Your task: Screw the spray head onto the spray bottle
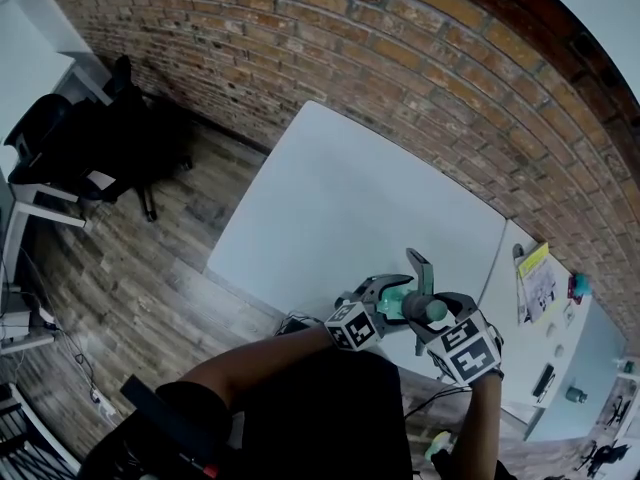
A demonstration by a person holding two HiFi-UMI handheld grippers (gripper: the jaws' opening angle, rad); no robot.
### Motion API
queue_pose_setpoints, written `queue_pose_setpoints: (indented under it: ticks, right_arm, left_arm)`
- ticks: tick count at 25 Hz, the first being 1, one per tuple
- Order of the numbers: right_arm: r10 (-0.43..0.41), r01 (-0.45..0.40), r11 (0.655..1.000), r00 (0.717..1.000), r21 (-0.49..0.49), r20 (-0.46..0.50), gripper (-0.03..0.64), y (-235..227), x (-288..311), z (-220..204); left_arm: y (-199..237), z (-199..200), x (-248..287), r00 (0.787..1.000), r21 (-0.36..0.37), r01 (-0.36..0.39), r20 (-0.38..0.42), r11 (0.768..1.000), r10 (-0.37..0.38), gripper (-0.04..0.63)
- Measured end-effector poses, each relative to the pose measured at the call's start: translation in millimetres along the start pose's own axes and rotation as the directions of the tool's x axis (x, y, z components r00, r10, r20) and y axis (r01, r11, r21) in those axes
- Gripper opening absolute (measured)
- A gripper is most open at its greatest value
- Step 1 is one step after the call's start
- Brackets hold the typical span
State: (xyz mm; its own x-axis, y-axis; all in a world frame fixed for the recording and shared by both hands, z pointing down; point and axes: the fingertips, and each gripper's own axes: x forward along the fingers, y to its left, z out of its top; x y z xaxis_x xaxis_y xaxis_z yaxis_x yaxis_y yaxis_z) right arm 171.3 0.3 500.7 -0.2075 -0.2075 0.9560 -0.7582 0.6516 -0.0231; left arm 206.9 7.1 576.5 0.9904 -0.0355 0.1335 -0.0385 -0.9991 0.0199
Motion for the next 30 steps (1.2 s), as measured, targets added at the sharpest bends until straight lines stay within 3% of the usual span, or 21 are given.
queue_pose_setpoints:
  ticks: [8, 16, 19, 23, 26, 30]
  right_arm:
    - [0.031, -0.033, 0.985, 0.999, -0.169, -0.016, 0.261, 0, -12, 0]
    - [0.049, -0.091, 0.896, 0.993, -0.435, -0.108, 0.261, -1, -28, 4]
    - [0.053, -0.111, 0.820, 0.992, -0.562, -0.119, 0.261, 1, -32, 11]
    - [0.066, -0.171, 0.649, 0.983, -0.742, -0.169, 0.261, 12, -35, 11]
    - [0.068, -0.229, 0.549, 0.971, -0.804, -0.230, 0.261, 19, -32, 5]
    - [0.042, -0.250, 0.449, 0.965, -0.858, -0.259, 0.261, 19, -26, 1]
  left_arm:
    - [0, -1, 2, 1.000, 0.003, 0.007, 0.004, 1.000, -0.007, 0.416]
    - [0, -1, 3, 1.000, -0.001, 0.005, 0.004, 1.000, -0.005, 0.416]
    - [1, -1, 3, 1.000, -0.003, 0.008, 0.002, 1.000, -0.008, 0.416]
    - [1, 0, 2, 1.000, -0.006, 0.011, -0.001, 1.000, -0.011, 0.416]
    - [1, 0, 1, 1.000, -0.009, 0.012, 0.003, 1.000, -0.012, 0.416]
    - [0, -1, 1, 1.000, -0.008, 0.017, 0.006, 1.000, -0.017, 0.416]
